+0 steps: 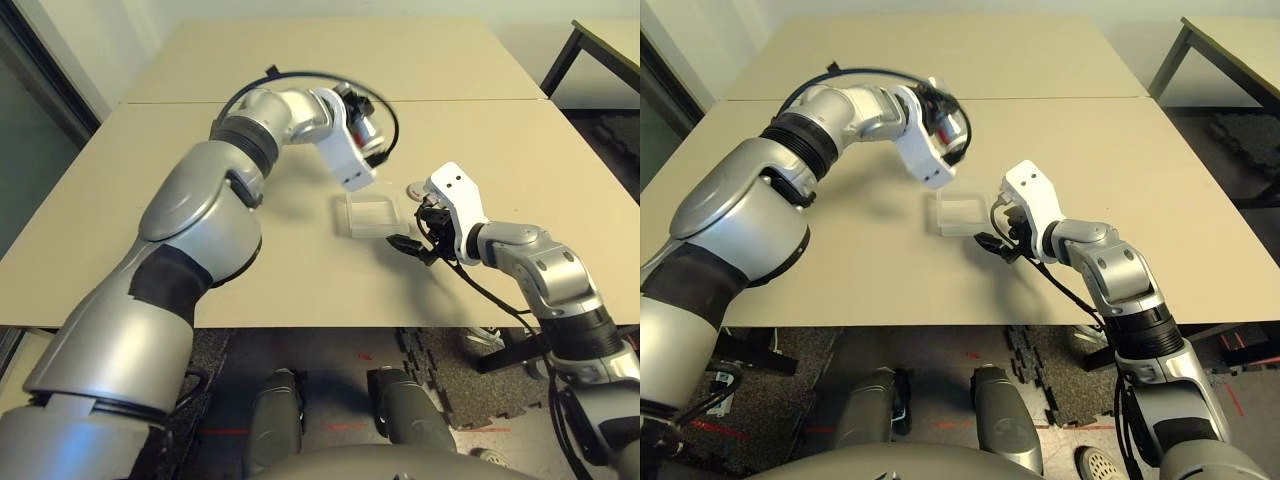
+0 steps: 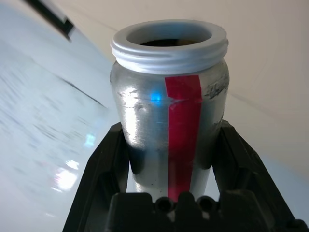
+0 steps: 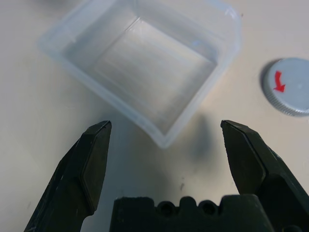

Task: Pour the medicine from the bottle into the box.

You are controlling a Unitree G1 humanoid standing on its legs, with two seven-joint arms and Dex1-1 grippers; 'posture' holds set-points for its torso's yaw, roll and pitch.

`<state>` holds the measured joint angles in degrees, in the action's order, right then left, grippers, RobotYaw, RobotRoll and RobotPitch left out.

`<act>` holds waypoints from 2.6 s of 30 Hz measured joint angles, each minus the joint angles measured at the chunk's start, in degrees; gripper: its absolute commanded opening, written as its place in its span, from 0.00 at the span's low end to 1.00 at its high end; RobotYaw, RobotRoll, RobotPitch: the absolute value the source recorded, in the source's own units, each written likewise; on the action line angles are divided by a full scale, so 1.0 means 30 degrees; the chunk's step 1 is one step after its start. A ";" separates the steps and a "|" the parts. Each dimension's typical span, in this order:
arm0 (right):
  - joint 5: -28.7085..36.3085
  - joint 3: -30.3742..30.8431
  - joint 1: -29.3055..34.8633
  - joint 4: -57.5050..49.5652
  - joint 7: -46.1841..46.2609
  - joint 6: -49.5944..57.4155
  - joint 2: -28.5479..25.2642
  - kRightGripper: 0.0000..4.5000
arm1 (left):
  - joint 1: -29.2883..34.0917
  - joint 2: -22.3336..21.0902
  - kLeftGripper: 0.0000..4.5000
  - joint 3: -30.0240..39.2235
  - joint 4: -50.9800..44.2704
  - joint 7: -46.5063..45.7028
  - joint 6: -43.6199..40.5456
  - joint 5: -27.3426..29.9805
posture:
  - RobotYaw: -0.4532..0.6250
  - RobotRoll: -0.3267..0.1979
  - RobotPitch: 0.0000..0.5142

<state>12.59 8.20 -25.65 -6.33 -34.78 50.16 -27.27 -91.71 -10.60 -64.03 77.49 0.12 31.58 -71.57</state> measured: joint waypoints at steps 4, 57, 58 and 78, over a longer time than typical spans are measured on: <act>0.0009 0.0001 -0.0008 0.0000 0.0269 -0.0111 0.0441 1.00 | -0.0654 0.1221 0.58 -0.0576 -0.0018 -0.1130 -0.0010 -0.0671 | 0.14 0.62 0.10; 0.0329 -0.0024 -0.0091 -0.0661 -0.1144 0.1408 -0.1254 1.00 | 1.2130 -0.0058 0.58 2.5112 -0.2247 0.5411 -0.7512 2.4534 | 0.27 0.62 0.19; 0.0359 -0.0025 -0.0091 -0.0753 -0.1144 0.1447 -0.1253 1.00 | 1.2179 -0.0043 0.58 2.5106 -0.2237 0.5411 -0.7512 2.4537 | 0.27 0.62 0.19; 0.0438 -0.0025 -0.0136 -0.0865 -0.1135 0.1570 -0.1284 1.00 | 1.2223 -0.0256 0.99 2.4674 -0.2225 0.5453 -0.7167 2.4483 | 0.27 0.62 0.18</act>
<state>13.90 8.13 -26.06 -8.93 -38.18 54.87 -31.12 -55.04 -11.37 9.99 70.81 16.48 10.08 1.88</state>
